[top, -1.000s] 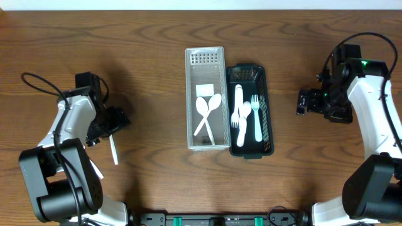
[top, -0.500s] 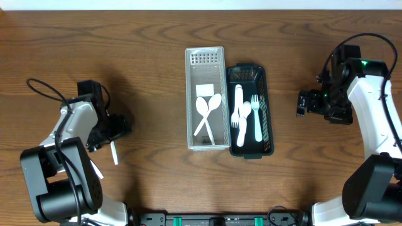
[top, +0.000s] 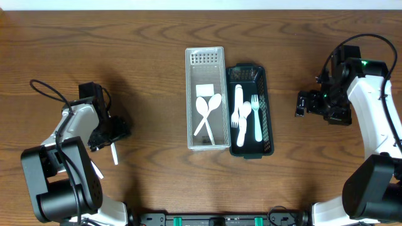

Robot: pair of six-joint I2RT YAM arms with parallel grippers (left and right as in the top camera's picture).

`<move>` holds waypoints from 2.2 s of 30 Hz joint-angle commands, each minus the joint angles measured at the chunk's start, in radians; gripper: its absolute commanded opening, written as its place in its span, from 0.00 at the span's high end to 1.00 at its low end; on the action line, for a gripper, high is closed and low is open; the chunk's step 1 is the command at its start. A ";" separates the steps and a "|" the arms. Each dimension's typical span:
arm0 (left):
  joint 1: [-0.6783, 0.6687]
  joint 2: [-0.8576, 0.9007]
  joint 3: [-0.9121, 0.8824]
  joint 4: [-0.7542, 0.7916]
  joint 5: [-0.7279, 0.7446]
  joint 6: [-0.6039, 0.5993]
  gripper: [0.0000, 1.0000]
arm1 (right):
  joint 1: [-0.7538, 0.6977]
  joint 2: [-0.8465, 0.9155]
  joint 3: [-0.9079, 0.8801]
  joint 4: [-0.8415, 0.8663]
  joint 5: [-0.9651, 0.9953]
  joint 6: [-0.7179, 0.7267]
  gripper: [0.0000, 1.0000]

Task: Pack container
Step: 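Move the left gripper to another white spoon and grasp it, then carry the spoon into the white tray and release it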

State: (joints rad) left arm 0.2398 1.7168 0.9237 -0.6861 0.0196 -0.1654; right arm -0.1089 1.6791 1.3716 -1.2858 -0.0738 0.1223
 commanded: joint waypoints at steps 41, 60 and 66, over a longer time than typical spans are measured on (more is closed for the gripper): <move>-0.017 -0.011 0.047 -0.043 -0.011 0.034 0.94 | 0.005 0.000 0.000 -0.001 -0.010 0.011 0.01; -0.649 -0.202 0.520 -0.307 -0.012 -0.029 0.94 | 0.005 0.000 0.000 0.000 -0.010 0.011 0.01; -0.799 -0.130 0.520 -0.227 -0.011 -0.043 0.94 | 0.005 0.000 0.000 0.003 -0.010 0.012 0.01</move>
State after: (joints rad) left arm -0.5182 1.5349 1.4330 -0.9245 0.0200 -0.1867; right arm -0.1089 1.6791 1.3716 -1.2850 -0.0761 0.1223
